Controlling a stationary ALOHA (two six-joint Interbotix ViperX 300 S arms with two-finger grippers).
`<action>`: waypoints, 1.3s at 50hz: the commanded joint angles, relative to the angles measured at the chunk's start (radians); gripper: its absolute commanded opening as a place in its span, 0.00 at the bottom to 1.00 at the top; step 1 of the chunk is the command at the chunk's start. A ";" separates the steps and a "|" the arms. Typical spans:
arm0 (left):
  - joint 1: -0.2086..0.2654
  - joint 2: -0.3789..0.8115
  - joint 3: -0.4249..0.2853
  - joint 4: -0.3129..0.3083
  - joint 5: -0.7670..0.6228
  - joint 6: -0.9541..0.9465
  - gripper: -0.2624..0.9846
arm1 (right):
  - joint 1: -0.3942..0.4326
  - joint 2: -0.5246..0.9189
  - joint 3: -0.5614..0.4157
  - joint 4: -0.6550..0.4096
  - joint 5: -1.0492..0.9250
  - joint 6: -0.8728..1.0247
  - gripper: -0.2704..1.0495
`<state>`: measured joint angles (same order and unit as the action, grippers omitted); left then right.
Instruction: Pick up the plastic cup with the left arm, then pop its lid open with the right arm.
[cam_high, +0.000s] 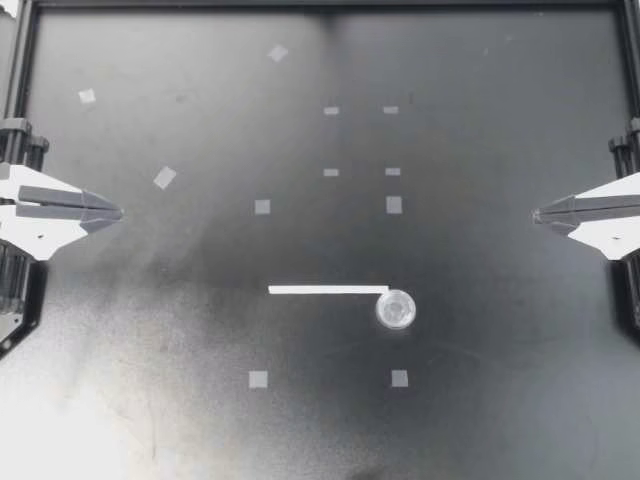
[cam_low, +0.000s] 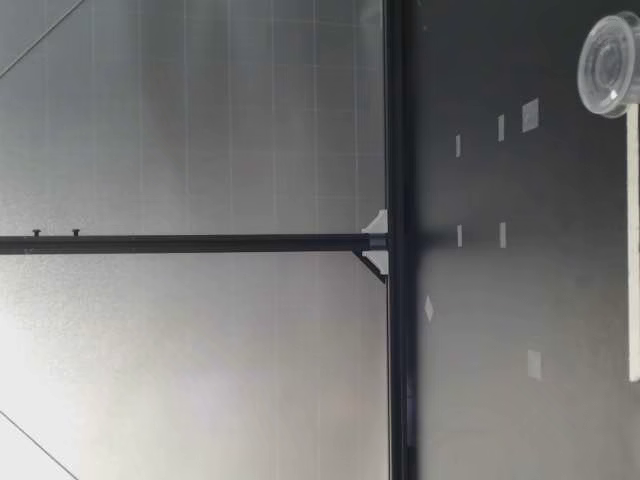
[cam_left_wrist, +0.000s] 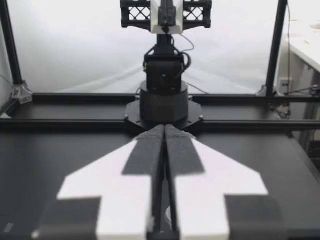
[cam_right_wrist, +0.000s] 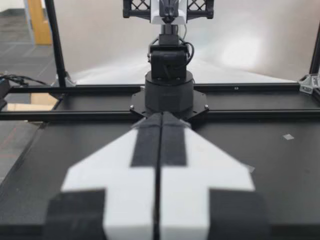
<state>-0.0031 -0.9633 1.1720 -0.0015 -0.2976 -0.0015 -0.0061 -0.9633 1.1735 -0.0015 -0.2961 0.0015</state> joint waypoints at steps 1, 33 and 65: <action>-0.015 -0.011 0.002 0.000 -0.006 0.021 0.27 | -0.006 0.000 -0.011 -0.002 -0.008 -0.002 0.27; -0.014 0.279 -0.112 -0.012 0.075 0.026 0.14 | -0.035 0.193 -0.190 0.043 0.420 0.071 0.12; -0.014 0.888 -0.212 -0.023 -0.181 -0.014 0.20 | 0.009 0.710 -0.235 0.052 0.373 0.209 0.12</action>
<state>-0.0153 -0.0982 0.9986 -0.0230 -0.4633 -0.0138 -0.0184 -0.2792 0.9664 0.0460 0.1012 0.2071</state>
